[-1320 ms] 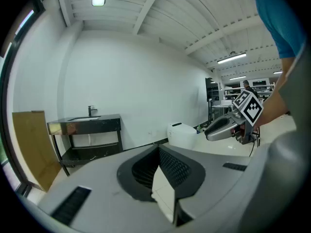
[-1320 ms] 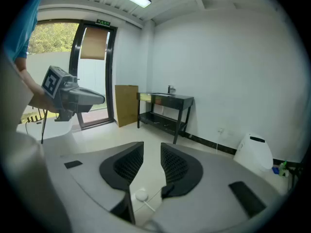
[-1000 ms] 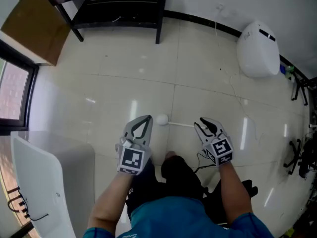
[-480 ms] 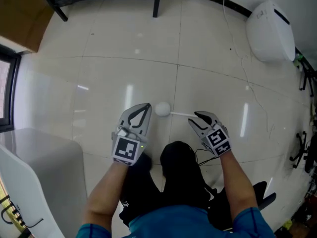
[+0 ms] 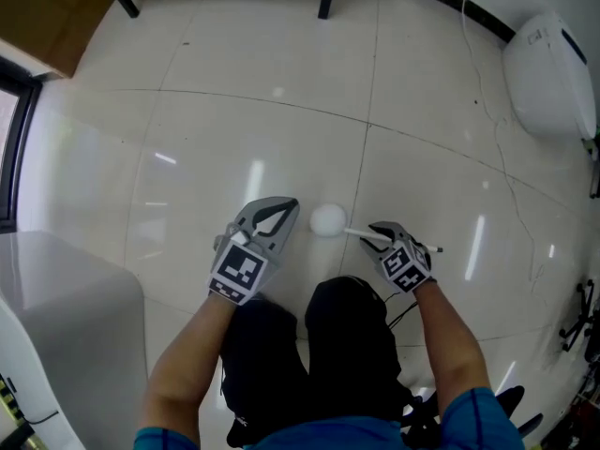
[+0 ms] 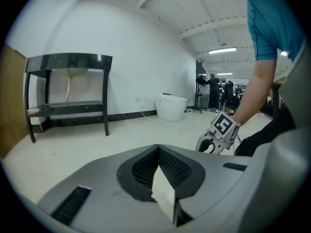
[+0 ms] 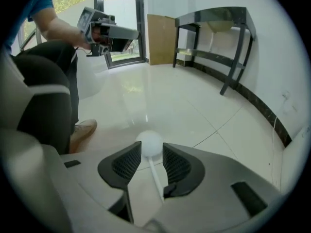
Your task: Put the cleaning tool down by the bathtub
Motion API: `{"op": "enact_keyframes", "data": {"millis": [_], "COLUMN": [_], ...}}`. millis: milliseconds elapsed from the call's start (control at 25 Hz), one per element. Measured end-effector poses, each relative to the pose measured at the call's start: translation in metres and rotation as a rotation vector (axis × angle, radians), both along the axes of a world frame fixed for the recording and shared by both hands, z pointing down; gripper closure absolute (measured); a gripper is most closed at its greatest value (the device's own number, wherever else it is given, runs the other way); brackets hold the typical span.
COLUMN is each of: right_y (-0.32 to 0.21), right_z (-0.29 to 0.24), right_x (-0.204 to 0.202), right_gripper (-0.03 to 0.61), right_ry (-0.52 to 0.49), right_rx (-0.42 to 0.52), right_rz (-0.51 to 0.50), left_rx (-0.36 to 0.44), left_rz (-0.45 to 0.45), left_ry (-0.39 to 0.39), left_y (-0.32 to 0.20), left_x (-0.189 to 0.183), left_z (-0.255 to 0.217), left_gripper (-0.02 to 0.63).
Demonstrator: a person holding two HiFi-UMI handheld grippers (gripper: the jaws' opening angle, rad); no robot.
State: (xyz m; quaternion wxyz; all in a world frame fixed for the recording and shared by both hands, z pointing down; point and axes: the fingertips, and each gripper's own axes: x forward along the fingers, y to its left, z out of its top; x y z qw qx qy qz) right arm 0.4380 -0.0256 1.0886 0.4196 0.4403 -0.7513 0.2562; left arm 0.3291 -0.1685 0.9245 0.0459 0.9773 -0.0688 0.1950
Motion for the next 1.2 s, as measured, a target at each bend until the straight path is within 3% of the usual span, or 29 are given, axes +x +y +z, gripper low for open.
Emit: {"op": "enact_keyframes", "data": {"millis": [200,440,600,920,1200], "right_y": [0.01,0.022,0.026,0.028,0.035], "right_z": [0.086,0.169,0.205,0.232,0.231], "right_x": [0.005,0.01,0.017,0.018,0.01], "right_gripper": [0.413,0.411,0.411,0.417,0.492], "right_ry": [0.049,0.124,0.159,0.175,0.203], "right_rx": [-0.113,-0.214,-0.257,-0.319,-0.318], "right_rz": [-0.086,-0.17,-0.191,-0.267,-0.24], "left_rx": [-0.071,-0.001,-0.01,-0.018,-0.007], "left_rz": [0.053,0.1,0.143,0.171,0.166], "left_ry": [0.014,0.022,-0.015,-0.041,-0.037], "left_y": [0.011,0.016,0.027,0.037,0.036], "left_x": [0.015,0.027,0.029,0.03,0.034], "left_z": [0.037,0.036,0.045,0.051,0.053], "left_gripper": [0.623,0.623,0.623,0.623,0.623]}}
